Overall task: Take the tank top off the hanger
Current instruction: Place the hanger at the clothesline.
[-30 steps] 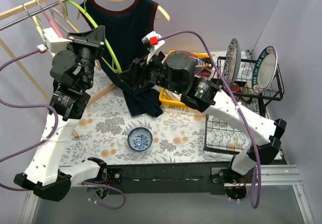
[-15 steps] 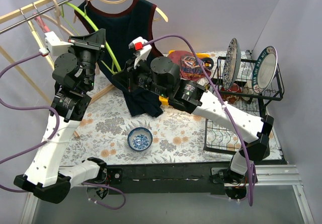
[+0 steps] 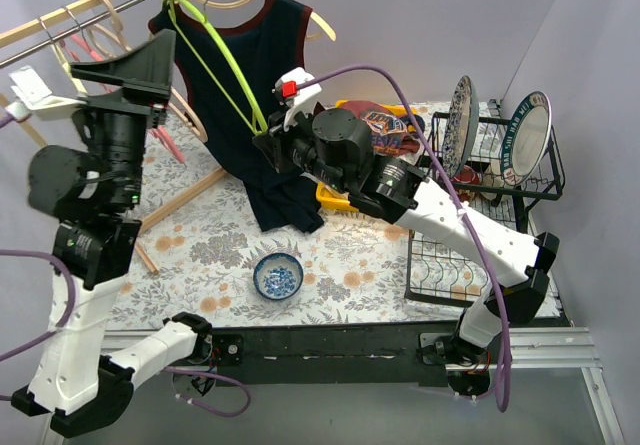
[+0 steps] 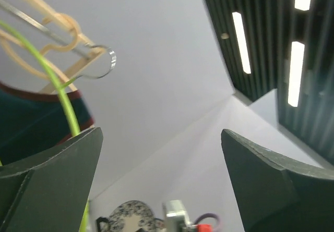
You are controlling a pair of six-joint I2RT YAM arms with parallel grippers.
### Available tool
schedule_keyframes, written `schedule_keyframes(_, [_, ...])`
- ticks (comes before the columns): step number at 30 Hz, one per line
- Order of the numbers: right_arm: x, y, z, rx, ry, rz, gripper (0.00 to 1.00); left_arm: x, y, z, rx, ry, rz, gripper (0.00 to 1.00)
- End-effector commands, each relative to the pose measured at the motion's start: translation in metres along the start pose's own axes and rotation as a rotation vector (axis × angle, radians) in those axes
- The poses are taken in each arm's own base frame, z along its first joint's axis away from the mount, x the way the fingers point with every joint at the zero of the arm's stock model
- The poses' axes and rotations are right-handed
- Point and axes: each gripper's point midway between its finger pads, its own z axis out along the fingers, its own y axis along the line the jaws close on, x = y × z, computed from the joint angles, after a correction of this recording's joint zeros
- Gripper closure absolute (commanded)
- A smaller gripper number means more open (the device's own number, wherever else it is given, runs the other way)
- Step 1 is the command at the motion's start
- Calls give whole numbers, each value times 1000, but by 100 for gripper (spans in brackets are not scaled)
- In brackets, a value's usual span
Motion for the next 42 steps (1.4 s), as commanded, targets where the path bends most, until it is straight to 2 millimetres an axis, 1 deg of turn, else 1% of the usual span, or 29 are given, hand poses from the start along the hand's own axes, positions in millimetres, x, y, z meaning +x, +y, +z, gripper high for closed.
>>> schedule_keyframes(1, [-59, -4, -32, 4, -146, -62, 99, -9, -45, -13, 111, 78, 72, 2])
schedule_keyframes(3, [-63, -3, -37, -14, -154, -82, 99, -17, -65, -22, 159, 103, 88, 2])
schedule_keyframes(5, [-64, 0, -38, -31, -148, -100, 99, -23, -77, -31, 195, 113, 121, 2])
schedule_keyframes(6, [-64, 0, -37, -30, -141, -105, 99, -28, -85, -38, 212, 119, 126, 2])
schedule_keyframes(7, [-58, 0, -36, -29, -108, -116, 99, -31, -87, -42, 216, 121, 139, 2])
schedule_keyframes(8, [-59, 2, -34, -34, -104, -117, 99, -34, -89, -45, 218, 121, 149, 2])
schedule_keyframes(9, [-54, 6, -32, -57, -90, -117, 99, -34, -88, -50, 210, 135, 162, 2])
schedule_keyframes(10, [-50, 7, -31, -64, -75, -107, 99, -41, -93, -56, 217, 125, 175, 2])
schedule_keyframes(12, [-44, 10, -26, -73, -56, -97, 99, -47, -93, -64, 213, 119, 189, 2])
schedule_keyframes(13, [-40, 10, -25, -72, -39, -93, 99, -51, -94, -72, 214, 116, 196, 2])
schedule_keyframes(16, [-38, 13, -19, -80, -35, -93, 99, -58, -95, -83, 219, 102, 209, 2])
schedule_keyframes(17, [-33, 14, -12, -81, -23, -98, 99, -62, -97, -88, 226, 94, 209, 2])
schedule_keyframes(18, [-41, 16, -11, -83, -39, -96, 99, -64, -97, -92, 225, 93, 209, 2])
schedule_keyframes(19, [-45, 17, -9, -84, -45, -101, 99, -66, -99, -94, 227, 88, 208, 2])
schedule_keyframes(20, [-37, 17, 1, -78, -24, -118, 99, -71, -102, -98, 235, 79, 207, 2])
schedule_keyframes(21, [-51, 18, 2, -77, -59, -120, 99, -72, -103, -100, 238, 75, 211, 2])
schedule_keyframes(22, [-53, 19, 5, -73, -67, -124, 99, -74, -104, -101, 242, 70, 211, 2])
schedule_keyframes(23, [-50, 16, 14, -58, -68, -136, 99, -76, -105, -103, 244, 63, 212, 2])
schedule_keyframes(24, [-60, 17, 16, -55, -99, -135, 99, -79, -107, -106, 251, 55, 214, 2])
schedule_keyframes(26, [-58, 13, 27, -38, -109, -140, 99, -82, -107, -108, 250, 49, 216, 2])
schedule_keyframes(28, [-62, 8, 34, -25, -131, -132, 99, -82, -106, -110, 248, 53, 218, 2])
schedule_keyframes(29, [-58, 3, 40, -11, -127, -130, 99, -81, -106, -110, 246, 57, 219, 2])
schedule_keyframes(32, [-55, -8, 55, -3, -139, -122, 99, -79, -106, -110, 245, 69, 221, 2])
schedule_keyframes(34, [-57, -7, 63, -29, -154, -116, 99, -78, -106, -113, 256, 71, 219, 2])
schedule_keyframes(37, [-58, -5, 68, -49, -174, -143, 99, -77, -104, -115, 258, 71, 217, 2])
schedule_keyframes(39, [-55, -6, 69, -47, -172, -145, 99, -76, -101, -116, 254, 75, 220, 2])
schedule_keyframes(40, [-61, -5, 66, -49, -195, -140, 99, -74, -98, -115, 244, 77, 223, 2])
schedule_keyframes(41, [-56, -6, 67, -48, -188, -142, 99, -73, -97, -114, 241, 80, 225, 2])
schedule_keyframes(42, [-57, -5, 67, -52, -195, -139, 99, -72, -96, -114, 240, 81, 226, 2])
